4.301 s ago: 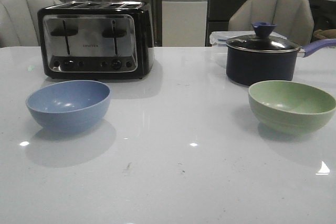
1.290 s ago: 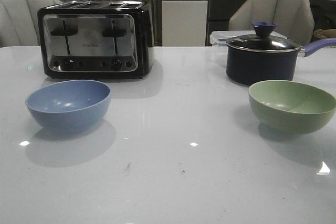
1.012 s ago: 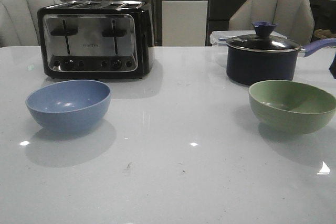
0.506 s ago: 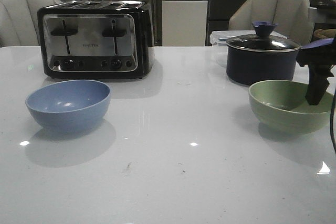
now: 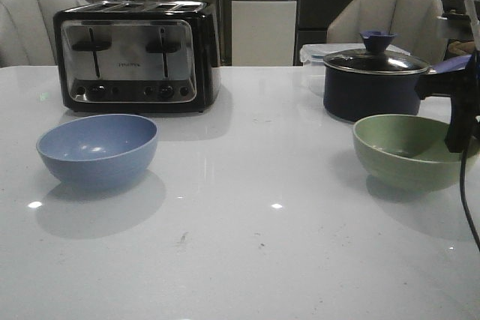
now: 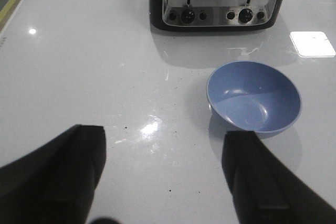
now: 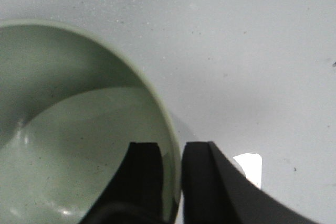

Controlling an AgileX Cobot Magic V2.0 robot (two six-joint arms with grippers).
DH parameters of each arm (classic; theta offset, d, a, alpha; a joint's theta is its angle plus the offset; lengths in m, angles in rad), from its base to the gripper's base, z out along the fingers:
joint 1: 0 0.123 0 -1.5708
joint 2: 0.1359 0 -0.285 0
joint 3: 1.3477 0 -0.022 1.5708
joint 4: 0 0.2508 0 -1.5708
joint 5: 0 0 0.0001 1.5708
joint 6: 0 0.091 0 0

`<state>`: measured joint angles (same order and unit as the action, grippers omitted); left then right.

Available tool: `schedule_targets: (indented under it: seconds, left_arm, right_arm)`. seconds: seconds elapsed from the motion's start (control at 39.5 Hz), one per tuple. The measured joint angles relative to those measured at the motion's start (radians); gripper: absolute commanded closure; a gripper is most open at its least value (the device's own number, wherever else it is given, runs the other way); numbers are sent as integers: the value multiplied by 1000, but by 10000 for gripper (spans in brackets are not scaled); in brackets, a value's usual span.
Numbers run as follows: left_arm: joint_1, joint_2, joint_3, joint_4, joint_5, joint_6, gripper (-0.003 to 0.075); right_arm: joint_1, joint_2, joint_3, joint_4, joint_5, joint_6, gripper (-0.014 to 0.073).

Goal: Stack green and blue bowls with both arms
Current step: 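Close the right gripper on the green bowl's rim and lift it, then carry the green bowl toward the table center and lower it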

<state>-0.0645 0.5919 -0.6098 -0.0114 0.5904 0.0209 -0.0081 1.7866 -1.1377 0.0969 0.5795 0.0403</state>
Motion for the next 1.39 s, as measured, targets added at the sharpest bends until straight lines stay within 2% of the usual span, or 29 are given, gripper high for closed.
schedule_targets:
  seconds: [0.1, 0.33, 0.51, 0.71, 0.94, 1.04, 1.21, 1.29, 1.39]
  left_arm:
    - [0, 0, 0, 0, 0, 0, 193]
    - [0, 0, 0, 0, 0, 0, 193]
    - [0, 0, 0, 0, 0, 0, 193]
    - [0, 0, 0, 0, 0, 0, 193]
    - [0, 0, 0, 0, 0, 0, 193]
    - [0, 0, 0, 0, 0, 0, 193]
    - [0, 0, 0, 0, 0, 0, 193]
    - [0, 0, 0, 0, 0, 0, 193]
    - [0, 0, 0, 0, 0, 0, 193]
  right_arm:
    - [-2, 0, 0, 3, 0, 2, 498]
    - [30, -95, 0, 1, 9, 2, 505]
    - [194, -212, 0, 1, 46, -29, 505]
    - [432, -162, 0, 46, 72, -31, 505]
    - [549, -59, 0, 53, 53, -31, 499]
    - [558, -39, 0, 53, 46, -31, 439]
    - [558, -21, 0, 44, 44, -31, 204]
    - [558, -19, 0, 30, 42, -31, 159]
    - [558, -26, 0, -24, 36, -31, 158]
